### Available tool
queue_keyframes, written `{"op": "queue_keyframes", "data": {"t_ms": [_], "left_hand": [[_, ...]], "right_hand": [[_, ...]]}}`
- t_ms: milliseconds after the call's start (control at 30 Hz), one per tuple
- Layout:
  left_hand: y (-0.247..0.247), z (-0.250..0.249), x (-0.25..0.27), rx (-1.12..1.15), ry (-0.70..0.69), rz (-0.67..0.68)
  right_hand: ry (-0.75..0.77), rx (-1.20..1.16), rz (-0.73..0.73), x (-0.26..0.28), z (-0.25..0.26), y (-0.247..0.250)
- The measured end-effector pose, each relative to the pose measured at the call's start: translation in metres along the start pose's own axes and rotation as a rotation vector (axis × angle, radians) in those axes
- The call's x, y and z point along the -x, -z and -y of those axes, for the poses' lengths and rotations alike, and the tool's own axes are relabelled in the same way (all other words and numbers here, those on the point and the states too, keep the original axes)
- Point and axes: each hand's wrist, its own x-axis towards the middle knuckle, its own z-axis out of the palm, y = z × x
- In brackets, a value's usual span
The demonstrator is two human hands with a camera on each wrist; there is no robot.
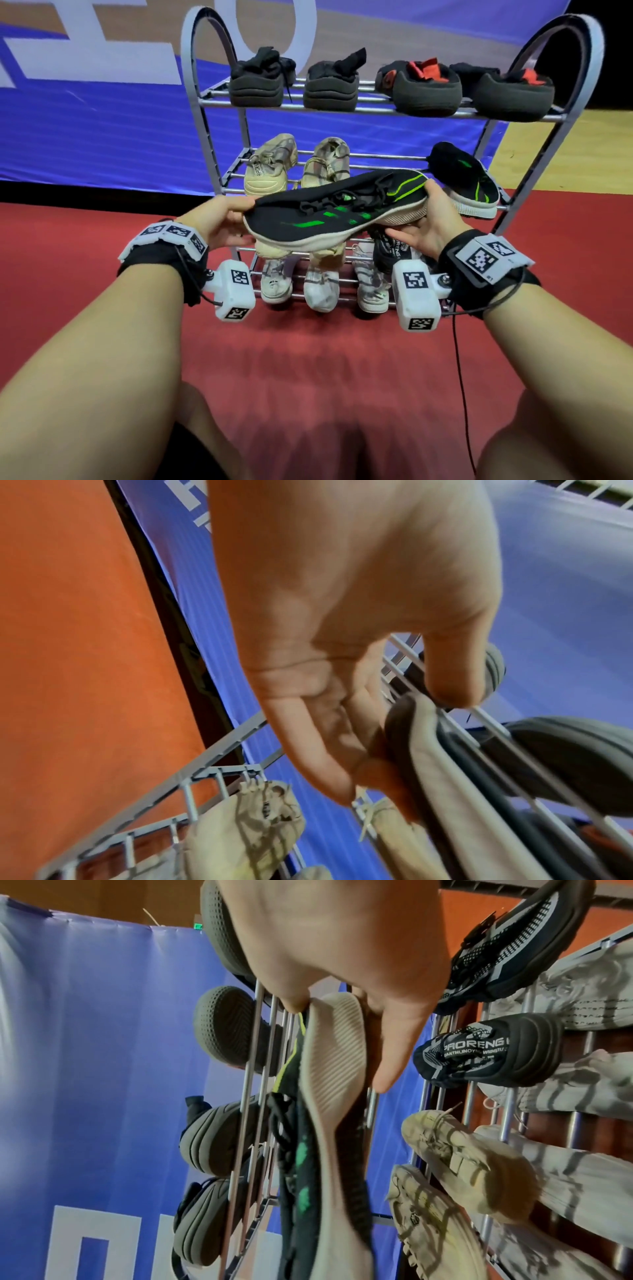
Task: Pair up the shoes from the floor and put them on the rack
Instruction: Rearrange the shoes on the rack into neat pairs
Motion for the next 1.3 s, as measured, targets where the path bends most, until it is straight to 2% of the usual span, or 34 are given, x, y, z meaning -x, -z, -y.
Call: {"op": "queue_keyframes", "data": {"t_ms": [233, 400, 500, 600, 700, 767, 900, 967, 1033, 1167, 1300], "left_hand": [[-0.001, -0.022, -0.001, 0.429, -0.216, -0.016], [-0.027, -0.026, 0.003, 0.538, -0.288, 0.004], [-0.030, -0.020, 0.000, 0.446, -0.309, -0.139], [-0.024, -0.016, 0.001, 0.359, -0.305, -0.129], [-0.014, -0.015, 0.004, 0.337, -0.285, -0.107], [-0.009, -0.014, 0.006, 0.328, -0.286, -0.093], [-0.005, -0.013, 0.005, 0.329, -0.320, -0.076], [-0.006, -0.013, 0.004, 0.352, -0.335, -0.064], [-0.008, -0.014, 0.003, 0.357, -0.333, -0.063], [-0.016, -0.016, 0.001, 0.358, -0.286, -0.073], [-0.025, -0.020, 0.001, 0.401, -0.229, -0.053]], "right_hand": [[0.122, -0.254, 0.082, 0.006, 0.001, -0.017], [0.152, -0.262, 0.189, 0.011, -0.005, -0.027], [0.150, -0.158, 0.221, 0.009, -0.010, -0.023], [0.092, -0.040, 0.248, 0.010, -0.014, -0.014], [0.050, 0.075, 0.156, 0.010, -0.015, -0.007], [0.031, 0.141, 0.156, 0.010, -0.016, -0.003], [-0.003, 0.197, 0.334, 0.011, -0.016, -0.005], [-0.001, 0.314, 0.445, 0.014, -0.019, -0.011], [0.007, 0.404, 0.474, 0.017, -0.025, -0.017], [0.057, 0.406, 0.509, 0.016, -0.031, -0.021], [0.133, 0.306, 0.453, 0.011, -0.027, -0.016]]}}
